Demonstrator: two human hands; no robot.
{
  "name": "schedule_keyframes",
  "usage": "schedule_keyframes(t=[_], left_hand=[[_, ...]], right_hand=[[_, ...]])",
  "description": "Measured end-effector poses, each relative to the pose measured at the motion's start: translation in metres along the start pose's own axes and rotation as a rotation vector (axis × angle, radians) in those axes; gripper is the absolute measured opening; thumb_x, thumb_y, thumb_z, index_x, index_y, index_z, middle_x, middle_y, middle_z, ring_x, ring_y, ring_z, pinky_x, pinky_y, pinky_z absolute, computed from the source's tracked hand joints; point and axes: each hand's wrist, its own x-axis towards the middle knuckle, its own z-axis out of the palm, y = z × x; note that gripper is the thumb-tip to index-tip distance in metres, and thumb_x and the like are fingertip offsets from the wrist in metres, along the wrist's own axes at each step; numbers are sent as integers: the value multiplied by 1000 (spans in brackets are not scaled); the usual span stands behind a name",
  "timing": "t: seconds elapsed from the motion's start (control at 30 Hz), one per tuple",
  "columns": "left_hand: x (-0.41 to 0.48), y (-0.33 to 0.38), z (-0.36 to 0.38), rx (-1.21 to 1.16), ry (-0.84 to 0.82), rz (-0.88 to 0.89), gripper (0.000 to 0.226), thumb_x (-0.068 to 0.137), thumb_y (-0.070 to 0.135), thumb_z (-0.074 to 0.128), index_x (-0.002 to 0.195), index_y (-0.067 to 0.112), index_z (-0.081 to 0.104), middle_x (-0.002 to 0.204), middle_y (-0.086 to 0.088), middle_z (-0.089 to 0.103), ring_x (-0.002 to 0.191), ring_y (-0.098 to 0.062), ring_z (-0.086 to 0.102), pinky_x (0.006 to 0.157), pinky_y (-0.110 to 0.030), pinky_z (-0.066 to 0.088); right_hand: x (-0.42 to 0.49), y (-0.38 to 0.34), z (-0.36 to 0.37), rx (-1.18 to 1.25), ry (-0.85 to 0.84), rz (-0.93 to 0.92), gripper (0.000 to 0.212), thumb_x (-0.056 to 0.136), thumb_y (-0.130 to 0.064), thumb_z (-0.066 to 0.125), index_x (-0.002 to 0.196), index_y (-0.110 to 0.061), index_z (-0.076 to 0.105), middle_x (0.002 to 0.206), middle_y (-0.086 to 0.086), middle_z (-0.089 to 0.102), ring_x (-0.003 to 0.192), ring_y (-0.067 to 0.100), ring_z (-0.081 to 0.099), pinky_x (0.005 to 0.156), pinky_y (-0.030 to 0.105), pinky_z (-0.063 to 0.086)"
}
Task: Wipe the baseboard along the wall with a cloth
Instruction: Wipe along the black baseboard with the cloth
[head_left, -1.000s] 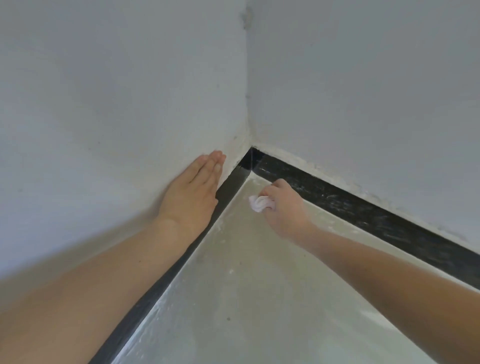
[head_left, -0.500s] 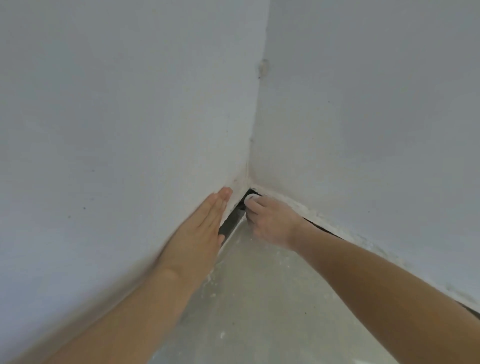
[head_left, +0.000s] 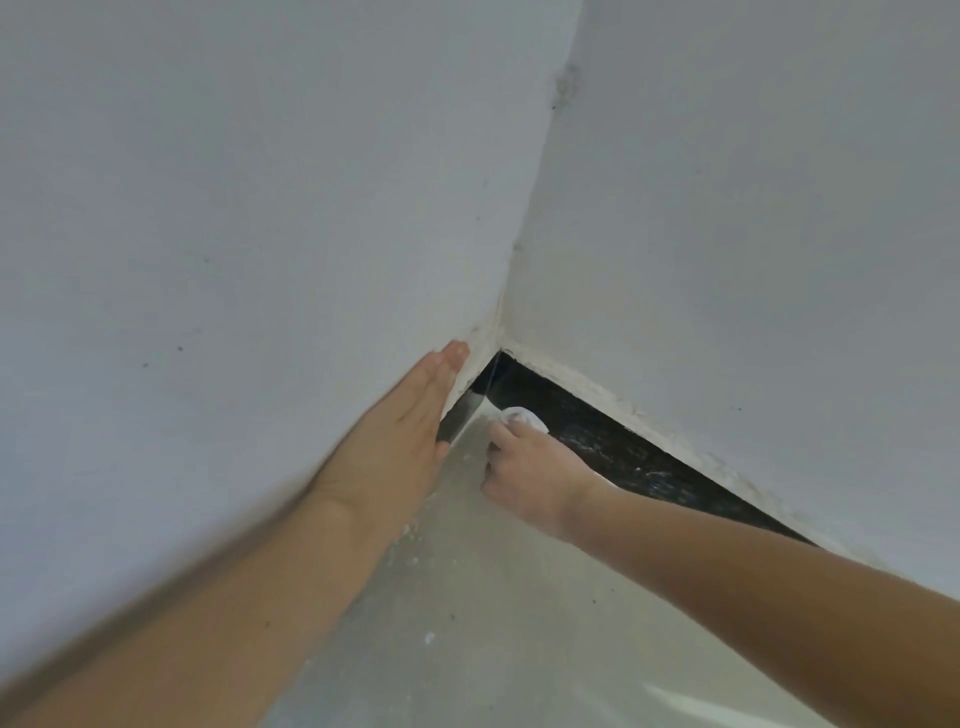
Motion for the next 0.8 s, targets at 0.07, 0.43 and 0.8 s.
schedule_keyframes(t=[0.07, 0.43, 0.8], left_hand=[[0, 0, 1, 27, -2, 2, 66, 101, 29, 1, 132, -25, -21, 140, -40, -27, 116, -50, -36, 92, -54, -27], [-2, -2, -3, 41, -24, -3, 65, 102, 29, 1, 128, -24, -28, 139, -35, -32, 132, -46, -27, 93, -52, -28], [-4, 0, -2, 94, -84, 4, 64, 103, 35, 7, 144, -10, -13, 144, -34, -28, 112, -52, -42, 84, -59, -37]], right_hand=[[14, 9, 3, -56, 28, -24, 19, 84, -7, 58, 96, -15, 70, 97, 3, 69, 112, 32, 46, 96, 41, 42], [-13, 15, 27, 87, -47, 105, 28, 86, -2, 53, 105, -16, 67, 101, 0, 65, 116, 31, 41, 98, 36, 35], [-27, -11, -16, 20, 40, 76, 17, 84, -6, 58, 88, -20, 66, 87, 1, 66, 99, 28, 47, 84, 40, 42]])
